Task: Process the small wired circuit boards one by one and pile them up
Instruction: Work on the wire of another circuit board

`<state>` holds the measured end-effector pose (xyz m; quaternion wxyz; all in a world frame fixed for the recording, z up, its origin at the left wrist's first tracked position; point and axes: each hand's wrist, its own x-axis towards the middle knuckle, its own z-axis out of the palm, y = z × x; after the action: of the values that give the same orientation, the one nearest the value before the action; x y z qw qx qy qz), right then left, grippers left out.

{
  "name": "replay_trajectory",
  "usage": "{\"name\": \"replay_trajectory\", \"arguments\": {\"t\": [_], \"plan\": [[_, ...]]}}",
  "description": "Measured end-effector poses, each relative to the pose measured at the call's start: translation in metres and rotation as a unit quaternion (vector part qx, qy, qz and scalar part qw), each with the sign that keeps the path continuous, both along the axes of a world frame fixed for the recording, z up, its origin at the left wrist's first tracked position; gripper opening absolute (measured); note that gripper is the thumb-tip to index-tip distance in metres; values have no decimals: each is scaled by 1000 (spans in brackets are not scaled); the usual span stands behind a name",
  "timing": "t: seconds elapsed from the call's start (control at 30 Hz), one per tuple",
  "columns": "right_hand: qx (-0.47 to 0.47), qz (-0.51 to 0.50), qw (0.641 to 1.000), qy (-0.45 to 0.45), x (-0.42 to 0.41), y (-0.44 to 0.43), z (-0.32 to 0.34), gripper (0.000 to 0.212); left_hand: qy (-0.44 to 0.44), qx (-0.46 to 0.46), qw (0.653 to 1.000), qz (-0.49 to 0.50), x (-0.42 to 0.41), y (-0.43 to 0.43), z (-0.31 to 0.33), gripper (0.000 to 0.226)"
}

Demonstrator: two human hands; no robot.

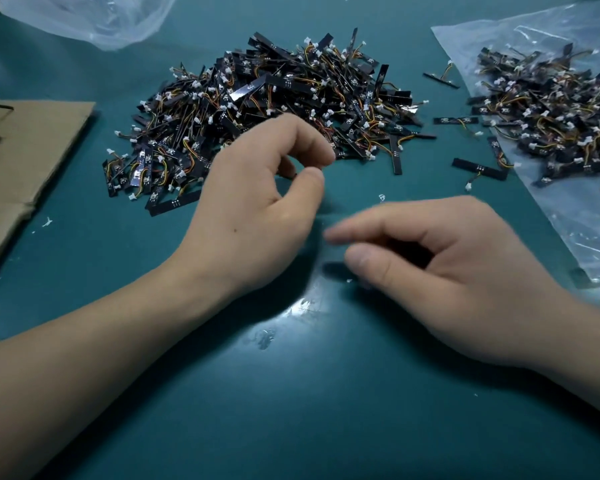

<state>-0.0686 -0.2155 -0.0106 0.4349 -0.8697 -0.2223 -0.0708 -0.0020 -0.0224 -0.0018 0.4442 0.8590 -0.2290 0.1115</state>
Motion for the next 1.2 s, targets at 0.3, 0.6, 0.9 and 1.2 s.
{"name": "replay_trajectory", "arguments": {"t": [0.3,0.6,0.9,1.2], "plan": [[-89,2,996,1,-5,4,6,14,-20,125,992,0,-2,1,-3,36],[-75,-60,994,-43,-4,4,4,15,-48,128,990,-26,-1,1,-7,40],[-326,-231,912,93,3,12,8,89,-110,49,989,-80,0,3,-8,26],[-251,-82,964,21,-1,5,7,46,-109,3,990,-85,3,3,-10,20]]}}
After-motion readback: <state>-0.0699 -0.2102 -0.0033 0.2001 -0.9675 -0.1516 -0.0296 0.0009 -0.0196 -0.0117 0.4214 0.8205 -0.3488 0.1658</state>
